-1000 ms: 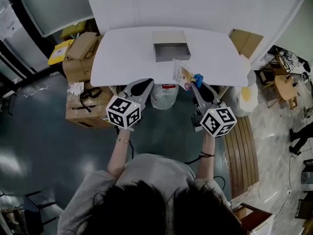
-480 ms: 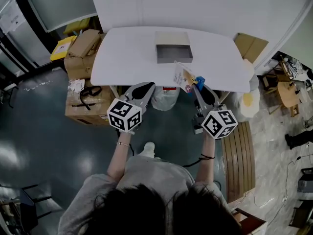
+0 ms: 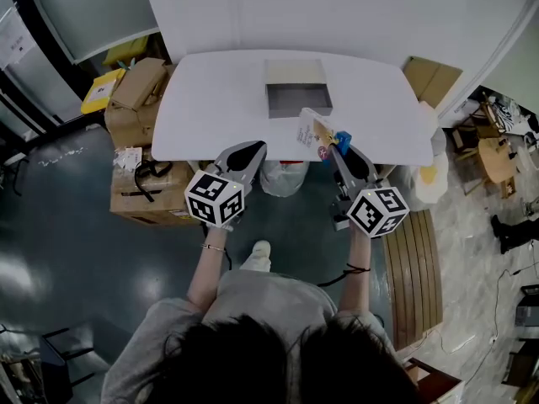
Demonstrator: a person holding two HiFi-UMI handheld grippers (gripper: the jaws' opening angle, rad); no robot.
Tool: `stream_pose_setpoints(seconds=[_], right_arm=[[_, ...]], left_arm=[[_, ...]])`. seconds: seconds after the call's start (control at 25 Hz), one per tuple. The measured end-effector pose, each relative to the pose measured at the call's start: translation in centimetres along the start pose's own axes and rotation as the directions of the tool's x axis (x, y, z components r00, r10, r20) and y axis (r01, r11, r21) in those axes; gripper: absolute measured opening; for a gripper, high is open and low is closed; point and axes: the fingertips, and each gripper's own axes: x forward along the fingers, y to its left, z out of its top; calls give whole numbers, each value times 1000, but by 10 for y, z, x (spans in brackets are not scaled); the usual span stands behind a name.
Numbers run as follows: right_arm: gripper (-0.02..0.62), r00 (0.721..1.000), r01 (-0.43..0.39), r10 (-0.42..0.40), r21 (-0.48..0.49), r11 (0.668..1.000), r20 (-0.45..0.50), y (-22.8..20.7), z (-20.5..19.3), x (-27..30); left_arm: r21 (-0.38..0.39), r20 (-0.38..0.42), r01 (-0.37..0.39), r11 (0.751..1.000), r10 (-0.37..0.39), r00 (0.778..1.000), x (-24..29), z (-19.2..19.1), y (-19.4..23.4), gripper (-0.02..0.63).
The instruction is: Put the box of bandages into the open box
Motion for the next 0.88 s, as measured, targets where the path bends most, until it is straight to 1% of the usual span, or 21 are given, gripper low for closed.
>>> stream_pose_setpoints(seconds=[0.36, 0.56, 0.68, 0.88], right_arm=[[100, 1000, 29, -29, 5, 1000, 0, -17, 1, 49], [100, 998, 55, -55, 1, 998, 16, -25, 0, 58], [99, 997, 73, -73, 12, 997, 27, -33, 0, 71], [100, 996, 88, -88, 21, 996, 21, -48, 1, 86]], left_arm=[[-11, 0, 36, 999, -36, 999, 37, 9, 48, -2], [-7, -4, 69, 998, -69, 998, 54, 7, 57, -2], [-3, -19, 89, 996, -89, 996, 67, 4, 66, -2], [-11, -36, 106, 994, -106, 994, 86, 1, 76, -2]])
